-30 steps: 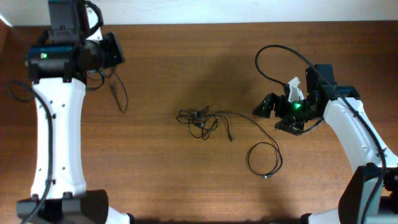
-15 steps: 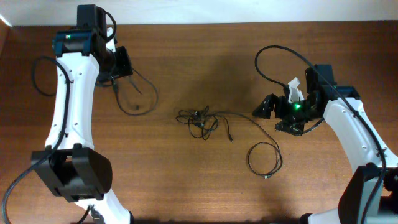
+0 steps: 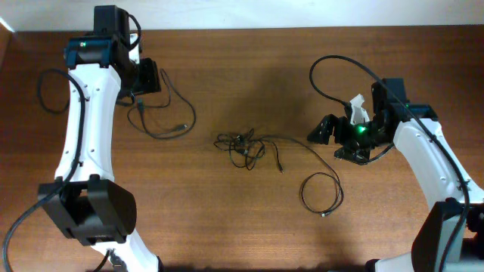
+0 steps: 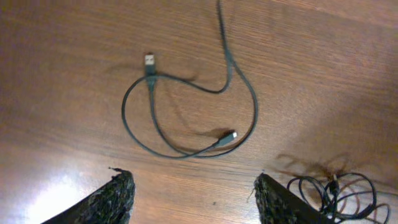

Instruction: Untangle cables

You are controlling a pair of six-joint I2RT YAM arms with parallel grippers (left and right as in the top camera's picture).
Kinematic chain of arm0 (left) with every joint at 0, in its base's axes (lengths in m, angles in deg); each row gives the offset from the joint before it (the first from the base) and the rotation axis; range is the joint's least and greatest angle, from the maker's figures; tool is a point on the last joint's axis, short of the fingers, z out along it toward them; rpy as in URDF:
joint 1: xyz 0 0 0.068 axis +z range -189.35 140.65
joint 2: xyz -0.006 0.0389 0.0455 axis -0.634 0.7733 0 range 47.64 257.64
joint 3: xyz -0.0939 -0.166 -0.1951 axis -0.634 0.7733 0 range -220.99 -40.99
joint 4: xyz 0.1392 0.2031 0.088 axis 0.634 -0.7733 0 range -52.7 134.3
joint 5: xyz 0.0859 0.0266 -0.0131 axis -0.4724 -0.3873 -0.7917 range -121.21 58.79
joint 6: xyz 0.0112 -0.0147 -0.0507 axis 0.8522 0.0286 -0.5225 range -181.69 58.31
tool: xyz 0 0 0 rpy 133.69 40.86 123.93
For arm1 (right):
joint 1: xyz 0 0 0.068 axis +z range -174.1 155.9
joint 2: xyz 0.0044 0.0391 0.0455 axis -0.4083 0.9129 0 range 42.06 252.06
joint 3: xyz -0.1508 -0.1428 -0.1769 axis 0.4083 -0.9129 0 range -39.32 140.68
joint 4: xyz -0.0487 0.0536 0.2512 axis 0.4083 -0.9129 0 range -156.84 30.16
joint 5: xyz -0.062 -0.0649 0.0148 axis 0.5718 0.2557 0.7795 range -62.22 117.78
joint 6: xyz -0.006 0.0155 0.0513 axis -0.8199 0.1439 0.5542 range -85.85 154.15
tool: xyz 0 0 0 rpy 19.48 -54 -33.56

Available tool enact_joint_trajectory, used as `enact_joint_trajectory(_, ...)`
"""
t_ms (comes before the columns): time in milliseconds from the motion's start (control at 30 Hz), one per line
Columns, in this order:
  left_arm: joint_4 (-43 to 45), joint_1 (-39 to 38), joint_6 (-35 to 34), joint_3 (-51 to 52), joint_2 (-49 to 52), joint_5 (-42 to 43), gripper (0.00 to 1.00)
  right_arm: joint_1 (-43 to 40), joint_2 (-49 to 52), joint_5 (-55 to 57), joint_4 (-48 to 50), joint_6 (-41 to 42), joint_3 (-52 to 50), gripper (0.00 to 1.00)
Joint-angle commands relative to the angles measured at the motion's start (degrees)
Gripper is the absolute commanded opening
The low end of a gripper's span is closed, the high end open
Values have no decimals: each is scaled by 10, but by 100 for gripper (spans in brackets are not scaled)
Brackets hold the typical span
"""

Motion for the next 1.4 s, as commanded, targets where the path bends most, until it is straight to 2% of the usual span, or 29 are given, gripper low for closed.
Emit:
enact_joint_trajectory(0,37,3,86,27,7,23,65,3,2,5,0,-5,3,98)
enact_joint_trajectory(100,87,3,97,52,25,35,64,3,2,5,0,-5,3,98)
enact_joint_trajectory(167,107,3,129,60,43,72,65,3,2,5,0,-5,3,98)
enact_joint_trajectory(233,124,0,141,62,74,93,68,3,2,5,0,-5,3,98)
enact_joint_trajectory(400,169,-12,141,62,139,93,72,3,2,5,0,-5,3,98)
enact_joint_trajectory(600,234,-28,141,62,201,65,72,3,2,5,2,-5,3,98)
enact_joint_trajectory(800,264,-29,141,62,203,12,62,3,2,5,9,-5,3,98)
enact_joint_trajectory(1000,274,-29,134,62,203,-24,43,3,2,5,9,-5,3,98)
enact_joint_trajectory(1133,273,-30,105,56,196,-23,42,3,2,5,9,-5,3,98)
enact_joint_trajectory(1367,273,-30,95,46,170,-23,35,3,2,5,9,-5,3,98)
